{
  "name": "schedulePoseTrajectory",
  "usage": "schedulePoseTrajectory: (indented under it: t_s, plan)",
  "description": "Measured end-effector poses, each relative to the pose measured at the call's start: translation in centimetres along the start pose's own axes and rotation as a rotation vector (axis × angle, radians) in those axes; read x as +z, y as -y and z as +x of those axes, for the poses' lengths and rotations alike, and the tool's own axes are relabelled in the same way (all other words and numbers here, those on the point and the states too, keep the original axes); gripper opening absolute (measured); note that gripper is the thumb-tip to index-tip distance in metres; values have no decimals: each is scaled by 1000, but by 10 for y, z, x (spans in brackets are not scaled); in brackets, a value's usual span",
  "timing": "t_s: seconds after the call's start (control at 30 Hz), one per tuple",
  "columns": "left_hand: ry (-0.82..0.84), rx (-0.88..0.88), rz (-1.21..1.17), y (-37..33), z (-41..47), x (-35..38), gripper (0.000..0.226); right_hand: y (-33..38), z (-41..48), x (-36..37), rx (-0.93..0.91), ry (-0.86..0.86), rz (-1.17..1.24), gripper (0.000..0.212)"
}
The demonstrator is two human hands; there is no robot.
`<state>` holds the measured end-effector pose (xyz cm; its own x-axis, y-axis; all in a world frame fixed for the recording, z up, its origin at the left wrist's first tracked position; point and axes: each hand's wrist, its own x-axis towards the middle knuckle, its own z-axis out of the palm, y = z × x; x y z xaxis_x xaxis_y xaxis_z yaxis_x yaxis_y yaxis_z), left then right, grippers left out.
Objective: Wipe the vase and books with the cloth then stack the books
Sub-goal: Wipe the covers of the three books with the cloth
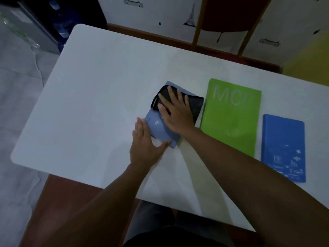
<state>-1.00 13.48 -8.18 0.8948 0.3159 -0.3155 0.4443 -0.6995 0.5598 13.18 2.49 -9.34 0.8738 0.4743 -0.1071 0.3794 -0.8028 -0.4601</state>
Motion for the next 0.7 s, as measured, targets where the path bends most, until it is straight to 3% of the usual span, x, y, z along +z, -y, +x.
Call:
schedulePoseTrajectory:
  t_s: [0.2, 0.27, 0.43, 0.57, 0.7]
  plan:
    - [34, -30, -24, 0, 4, 1, 127, -33, -36, 2, -474, 63, -95, 45]
    - [16, -22, -19, 2, 4, 1, 129, -50, -23, -8, -481, 54, -153, 45]
    - [9, -42, -7, 2, 5, 4, 130, -30, 25, -22, -183, 62, -157, 49]
    - [-5, -14, -19, 4, 4, 3, 128, -10, 3, -2, -429, 123, -89, 48]
    - [-5, -5, 16, 2, 3, 1, 121, -36, -39, -3, -647, 156, 26, 41]
